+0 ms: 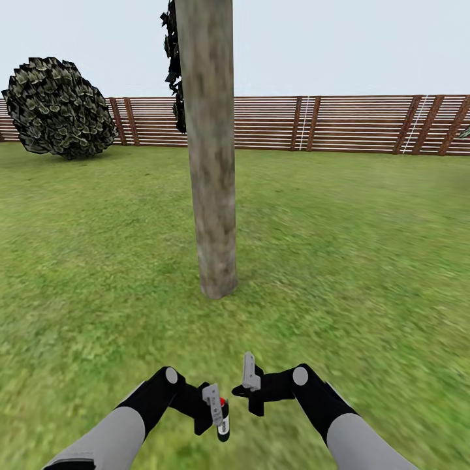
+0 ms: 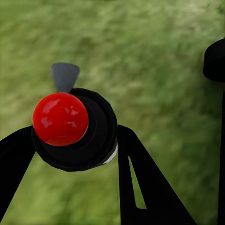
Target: In the garden, pick up the pesticide atomizer on the floor and spray pesticide onto both trees until each tree trunk is fully covered.
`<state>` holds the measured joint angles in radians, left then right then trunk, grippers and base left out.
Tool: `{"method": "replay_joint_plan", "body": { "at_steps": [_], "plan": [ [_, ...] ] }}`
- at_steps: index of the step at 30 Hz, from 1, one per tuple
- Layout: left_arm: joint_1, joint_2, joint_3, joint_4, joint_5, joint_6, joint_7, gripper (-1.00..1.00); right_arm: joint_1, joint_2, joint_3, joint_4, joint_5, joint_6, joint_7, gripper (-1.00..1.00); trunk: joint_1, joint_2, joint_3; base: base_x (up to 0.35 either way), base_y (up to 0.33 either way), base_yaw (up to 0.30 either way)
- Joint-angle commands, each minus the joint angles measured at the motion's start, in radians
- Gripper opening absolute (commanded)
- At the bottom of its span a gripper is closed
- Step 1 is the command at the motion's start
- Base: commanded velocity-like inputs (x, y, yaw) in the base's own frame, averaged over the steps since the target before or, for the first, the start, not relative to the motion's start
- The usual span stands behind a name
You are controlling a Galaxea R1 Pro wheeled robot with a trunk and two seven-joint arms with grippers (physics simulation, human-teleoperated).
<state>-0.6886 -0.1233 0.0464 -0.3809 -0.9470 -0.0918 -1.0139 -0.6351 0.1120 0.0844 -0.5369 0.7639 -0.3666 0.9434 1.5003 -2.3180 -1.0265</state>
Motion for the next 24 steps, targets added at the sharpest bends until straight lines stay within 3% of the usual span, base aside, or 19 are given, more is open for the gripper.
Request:
{"method": "replay_joint_plan", "body": {
  "at_steps": [1,24],
  "plan": [
    [0.000,0.000,0.000,-0.001,0.000,0.001,0.000,-1.00,0.000,0.000,0.000,0.000,0.000,0.000,0.000,-1.00,0.000,0.000,0.000,0.000,0.000,0.000],
    [0.000,-0.012,0.005,-0.044,0.004,0.003,-0.001,-1.00,0.000,0.000,0.000,0.000,0.000,0.000,0.000,-1.00,0.000,0.000,0.000,0.000,0.000,0.000]
  ]
}}
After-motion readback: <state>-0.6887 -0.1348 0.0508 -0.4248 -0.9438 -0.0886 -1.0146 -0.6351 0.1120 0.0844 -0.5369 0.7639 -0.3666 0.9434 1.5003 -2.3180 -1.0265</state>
